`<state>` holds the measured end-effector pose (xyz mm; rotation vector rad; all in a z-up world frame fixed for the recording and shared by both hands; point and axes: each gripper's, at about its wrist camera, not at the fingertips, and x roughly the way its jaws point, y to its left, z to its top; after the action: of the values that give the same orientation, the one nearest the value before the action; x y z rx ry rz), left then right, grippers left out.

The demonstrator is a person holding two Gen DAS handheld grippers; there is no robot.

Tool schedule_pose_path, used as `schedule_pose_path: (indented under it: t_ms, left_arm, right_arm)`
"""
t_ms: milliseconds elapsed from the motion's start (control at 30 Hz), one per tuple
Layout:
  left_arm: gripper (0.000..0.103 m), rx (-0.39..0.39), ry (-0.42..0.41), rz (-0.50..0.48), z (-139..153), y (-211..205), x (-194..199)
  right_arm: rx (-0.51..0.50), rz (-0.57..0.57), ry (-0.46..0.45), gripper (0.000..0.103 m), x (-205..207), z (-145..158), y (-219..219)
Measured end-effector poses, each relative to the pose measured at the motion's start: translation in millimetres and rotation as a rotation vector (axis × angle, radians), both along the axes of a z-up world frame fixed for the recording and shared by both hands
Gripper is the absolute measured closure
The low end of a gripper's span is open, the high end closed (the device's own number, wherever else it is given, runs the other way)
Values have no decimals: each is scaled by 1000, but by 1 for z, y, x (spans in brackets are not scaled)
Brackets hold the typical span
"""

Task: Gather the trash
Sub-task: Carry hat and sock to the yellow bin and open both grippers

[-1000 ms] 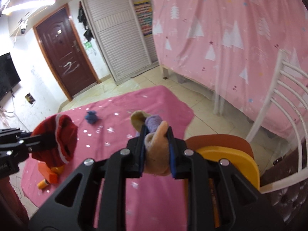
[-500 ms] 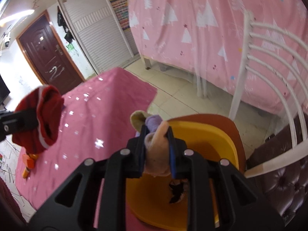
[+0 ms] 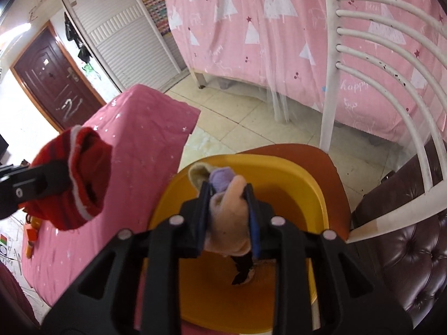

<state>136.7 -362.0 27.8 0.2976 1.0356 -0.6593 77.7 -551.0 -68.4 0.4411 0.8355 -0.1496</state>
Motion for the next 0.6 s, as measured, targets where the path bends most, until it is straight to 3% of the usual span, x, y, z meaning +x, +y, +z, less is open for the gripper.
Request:
schedule_pose_path:
  t_ms: [167,533,600]
  left_arm:
    - [60,-21,14,24,-1,4,5]
    - [59,-65,-18,70,21,37,1]
    - [59,-86,-30,84,30,49,1]
  right_arm:
    - [0,-4,0,71,0,0,-1]
    - [-16,-11,-44,70,-5,18,3]
    - [-23,-12,-58,66,-5,26,7]
